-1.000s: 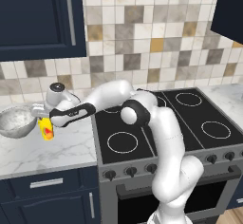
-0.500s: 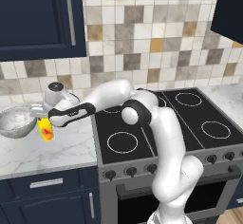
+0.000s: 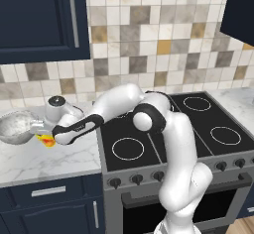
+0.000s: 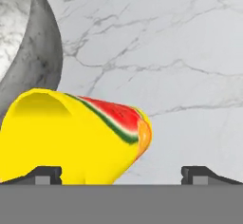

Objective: Pick the cup and bowl from the counter and place them on the counter next to the sink.

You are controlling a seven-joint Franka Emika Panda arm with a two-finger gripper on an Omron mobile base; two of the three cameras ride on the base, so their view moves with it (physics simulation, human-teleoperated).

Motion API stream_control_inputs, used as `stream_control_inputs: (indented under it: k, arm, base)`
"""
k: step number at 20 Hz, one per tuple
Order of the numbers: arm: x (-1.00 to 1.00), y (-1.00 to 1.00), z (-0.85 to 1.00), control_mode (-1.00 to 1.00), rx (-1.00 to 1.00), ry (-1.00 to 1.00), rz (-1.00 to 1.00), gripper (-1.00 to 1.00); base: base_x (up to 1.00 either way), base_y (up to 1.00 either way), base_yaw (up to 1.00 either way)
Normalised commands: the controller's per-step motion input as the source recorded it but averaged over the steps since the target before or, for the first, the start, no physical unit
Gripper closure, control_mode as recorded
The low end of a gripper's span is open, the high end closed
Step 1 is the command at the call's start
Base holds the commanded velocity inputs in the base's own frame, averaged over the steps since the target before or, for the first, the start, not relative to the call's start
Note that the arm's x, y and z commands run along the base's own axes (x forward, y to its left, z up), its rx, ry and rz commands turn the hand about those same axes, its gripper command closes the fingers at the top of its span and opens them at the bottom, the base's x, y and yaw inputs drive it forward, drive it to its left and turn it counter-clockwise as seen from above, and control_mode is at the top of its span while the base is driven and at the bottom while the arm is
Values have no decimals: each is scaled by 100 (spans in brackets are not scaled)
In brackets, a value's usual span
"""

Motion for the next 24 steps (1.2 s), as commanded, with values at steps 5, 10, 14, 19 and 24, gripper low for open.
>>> stream_control_inputs:
  k: [5,10,14,19,24]
  arm:
    - [-18,-30,-45,-100,0,0,-1,-100]
    - [5,-56,-14,-100,14,1,-9,100]
    - [0,0,0,-100,0,0,0,100]
    - [0,0,0,-100,0,0,0,100]
    - [-13,0,3,-100,0,-3,0,100]
  base:
    - [0,0,0]
    - [0,0,0]
    - [0,0,0]
    - [0,0,0]
    - [0,0,0]
